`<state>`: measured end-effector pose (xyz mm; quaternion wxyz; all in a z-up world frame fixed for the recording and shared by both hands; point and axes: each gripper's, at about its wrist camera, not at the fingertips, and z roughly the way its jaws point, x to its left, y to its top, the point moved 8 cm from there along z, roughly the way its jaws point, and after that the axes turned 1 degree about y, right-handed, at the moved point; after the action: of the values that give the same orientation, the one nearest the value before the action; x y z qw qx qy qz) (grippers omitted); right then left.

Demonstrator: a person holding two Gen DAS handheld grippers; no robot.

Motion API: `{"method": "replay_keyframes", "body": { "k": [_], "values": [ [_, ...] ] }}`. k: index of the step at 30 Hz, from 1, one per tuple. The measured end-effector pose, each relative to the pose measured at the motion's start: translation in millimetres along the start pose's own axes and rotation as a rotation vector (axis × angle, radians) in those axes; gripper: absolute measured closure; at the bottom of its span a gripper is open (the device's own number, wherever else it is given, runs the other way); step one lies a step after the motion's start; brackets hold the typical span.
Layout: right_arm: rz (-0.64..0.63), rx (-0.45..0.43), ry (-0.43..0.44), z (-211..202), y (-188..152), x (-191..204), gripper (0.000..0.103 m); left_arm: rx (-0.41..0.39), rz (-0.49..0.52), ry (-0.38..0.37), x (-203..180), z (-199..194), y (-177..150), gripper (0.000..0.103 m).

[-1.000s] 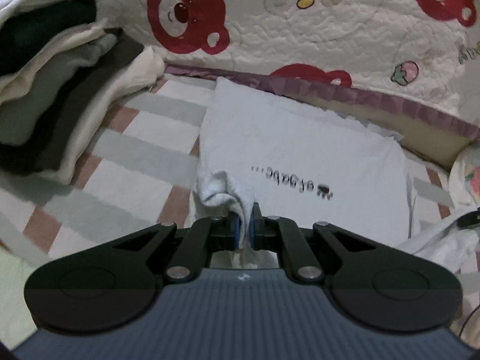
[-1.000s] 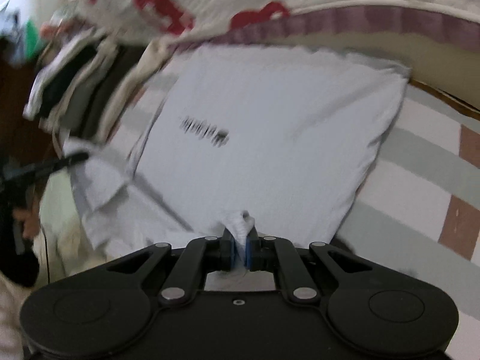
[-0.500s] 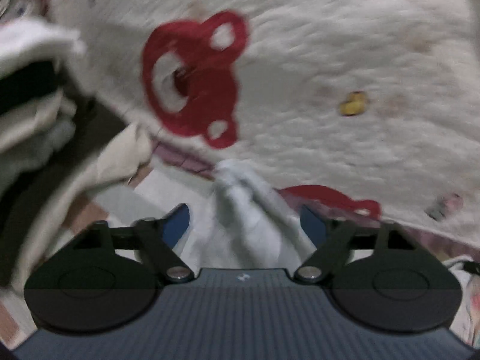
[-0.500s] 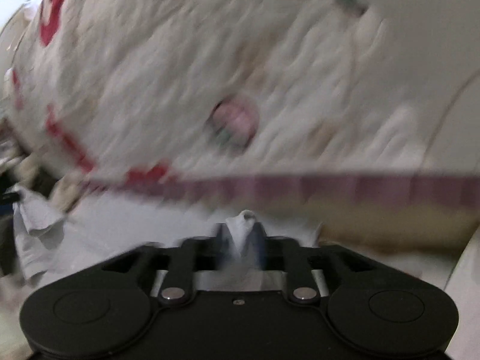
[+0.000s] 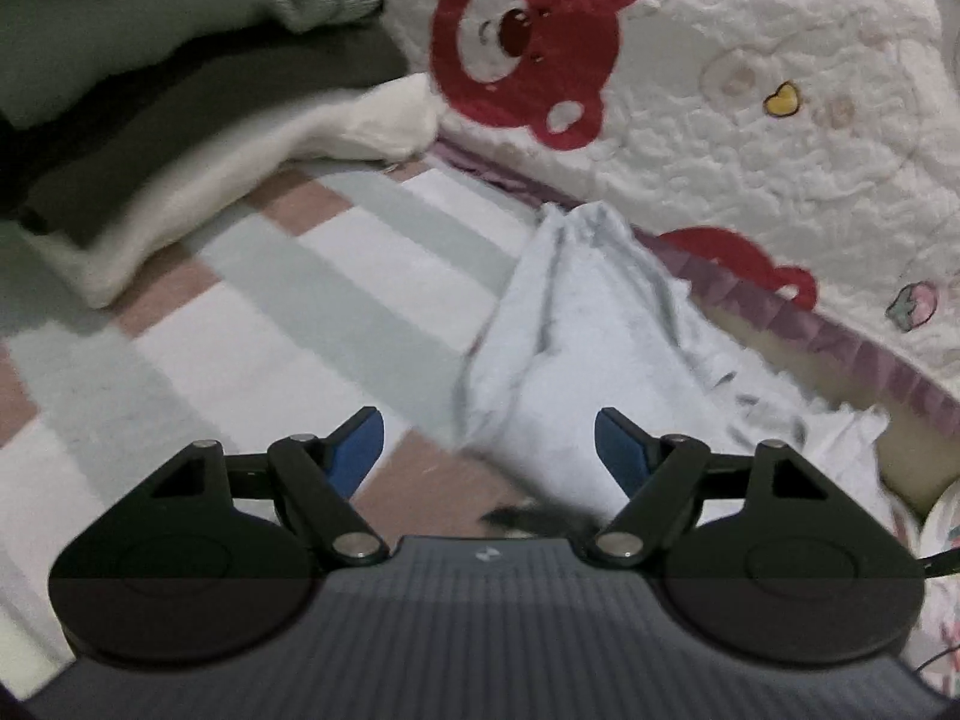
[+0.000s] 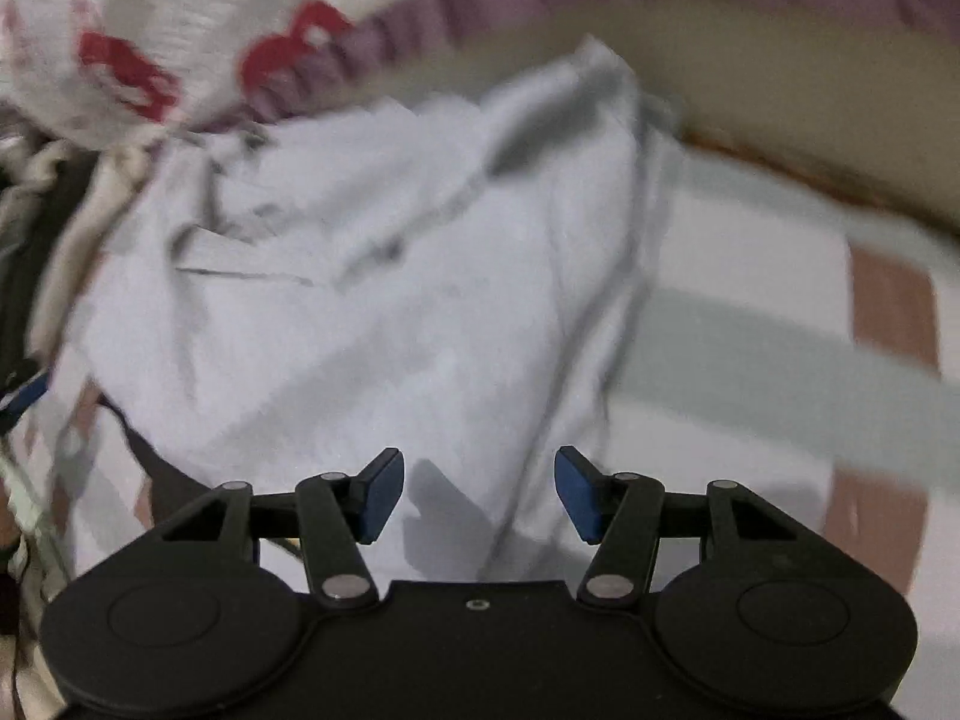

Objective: Fold clothes

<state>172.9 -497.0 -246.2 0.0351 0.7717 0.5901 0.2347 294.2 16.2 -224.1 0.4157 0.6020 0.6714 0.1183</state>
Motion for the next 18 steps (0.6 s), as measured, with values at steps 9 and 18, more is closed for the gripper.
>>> {"method": "replay_keyframes", "body": {
  "k": [9, 18],
  "values": [
    [0.403, -0.171, 0.076, -29.4, -23.5, -4.8, 0.058, -0.072, 0.146, -0.119, -31.9, 18.9, 7.7, 0.029],
    [0.160, -0.186, 0.034, -14.0, 2.7, 13.6, 0.096, 0.062, 0.287, -0.210, -54.1, 83.0, 14.6, 0.039]
  ]
}}
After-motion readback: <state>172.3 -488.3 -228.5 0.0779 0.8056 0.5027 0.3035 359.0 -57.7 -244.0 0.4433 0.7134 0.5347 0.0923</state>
